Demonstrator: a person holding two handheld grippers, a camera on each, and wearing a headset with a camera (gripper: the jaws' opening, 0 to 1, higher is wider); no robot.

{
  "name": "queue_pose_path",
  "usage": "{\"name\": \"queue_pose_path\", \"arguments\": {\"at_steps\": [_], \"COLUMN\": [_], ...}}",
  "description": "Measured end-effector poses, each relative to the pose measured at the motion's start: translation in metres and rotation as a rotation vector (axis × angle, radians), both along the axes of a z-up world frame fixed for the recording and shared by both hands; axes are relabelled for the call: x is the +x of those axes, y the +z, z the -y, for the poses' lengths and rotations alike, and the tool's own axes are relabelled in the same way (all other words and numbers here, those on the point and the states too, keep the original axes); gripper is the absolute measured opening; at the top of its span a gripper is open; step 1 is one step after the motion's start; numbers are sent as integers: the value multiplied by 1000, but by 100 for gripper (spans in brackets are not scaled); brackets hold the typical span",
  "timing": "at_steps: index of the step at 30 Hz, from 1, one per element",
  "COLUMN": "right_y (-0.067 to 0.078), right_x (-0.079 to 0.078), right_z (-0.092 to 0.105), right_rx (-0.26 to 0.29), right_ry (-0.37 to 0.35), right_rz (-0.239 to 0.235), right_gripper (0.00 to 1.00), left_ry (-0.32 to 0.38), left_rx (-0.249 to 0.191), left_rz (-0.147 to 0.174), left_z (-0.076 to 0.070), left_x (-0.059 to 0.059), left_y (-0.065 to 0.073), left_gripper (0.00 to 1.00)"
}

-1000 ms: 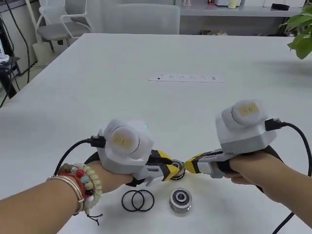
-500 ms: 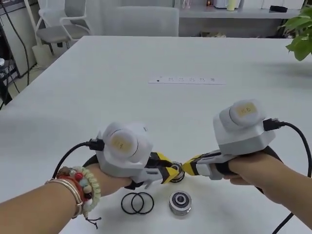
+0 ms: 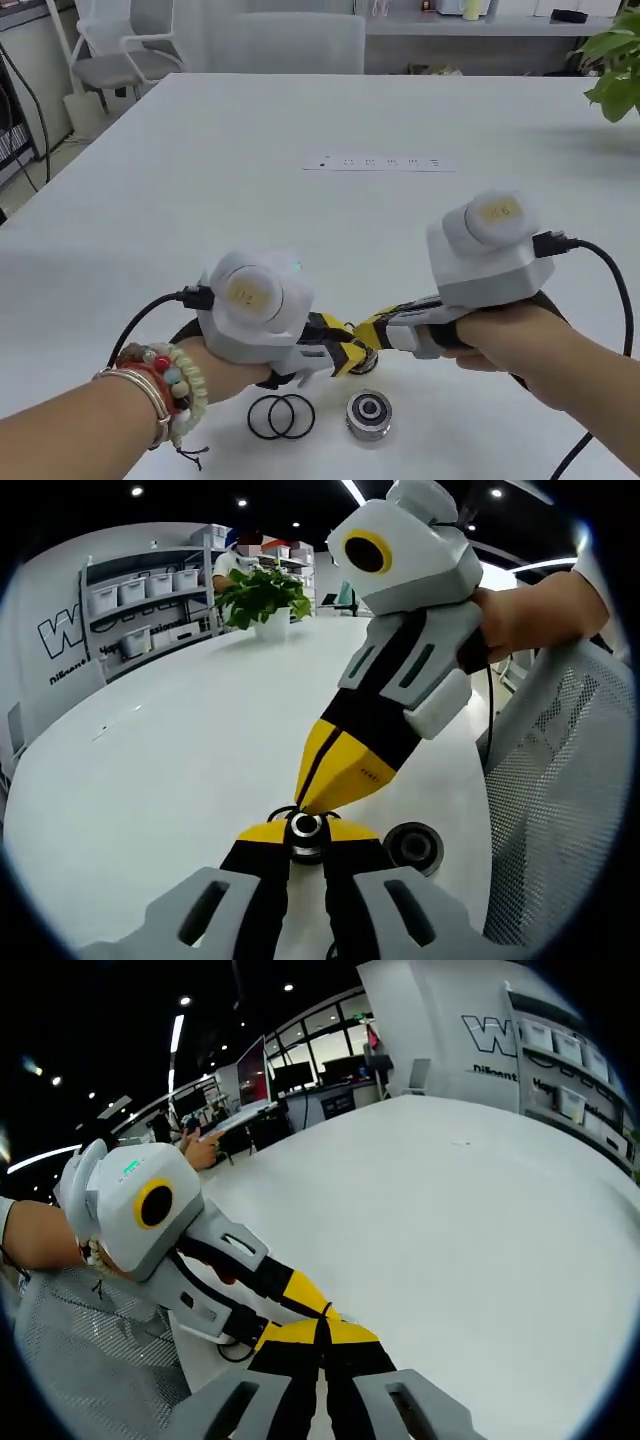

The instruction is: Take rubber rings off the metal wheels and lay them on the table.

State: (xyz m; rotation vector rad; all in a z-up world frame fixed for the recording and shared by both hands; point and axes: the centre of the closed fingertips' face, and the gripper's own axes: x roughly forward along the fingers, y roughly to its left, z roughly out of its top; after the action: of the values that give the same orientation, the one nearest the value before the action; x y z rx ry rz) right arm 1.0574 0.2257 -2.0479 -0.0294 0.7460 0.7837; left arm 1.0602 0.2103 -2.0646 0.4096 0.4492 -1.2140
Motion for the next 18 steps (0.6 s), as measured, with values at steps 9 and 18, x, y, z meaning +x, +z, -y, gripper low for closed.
{"name": "queue_pose_path", "arguments": {"at_steps": [9, 18], "right_y": [-13, -13], "right_x": [3, 2], "right_z": [17, 20], "right_rx": [-39, -37], "right_ry": [-60, -65], "right_rz": [-37, -43], "right_gripper": [0, 0], "left_ry": [8, -5], "left_rx": [-5, -58], "left_rz": [-11, -24], "left_z": [0, 2], "left_x": [0, 2], "left_y": [1, 24], "left_gripper": [8, 17]}}
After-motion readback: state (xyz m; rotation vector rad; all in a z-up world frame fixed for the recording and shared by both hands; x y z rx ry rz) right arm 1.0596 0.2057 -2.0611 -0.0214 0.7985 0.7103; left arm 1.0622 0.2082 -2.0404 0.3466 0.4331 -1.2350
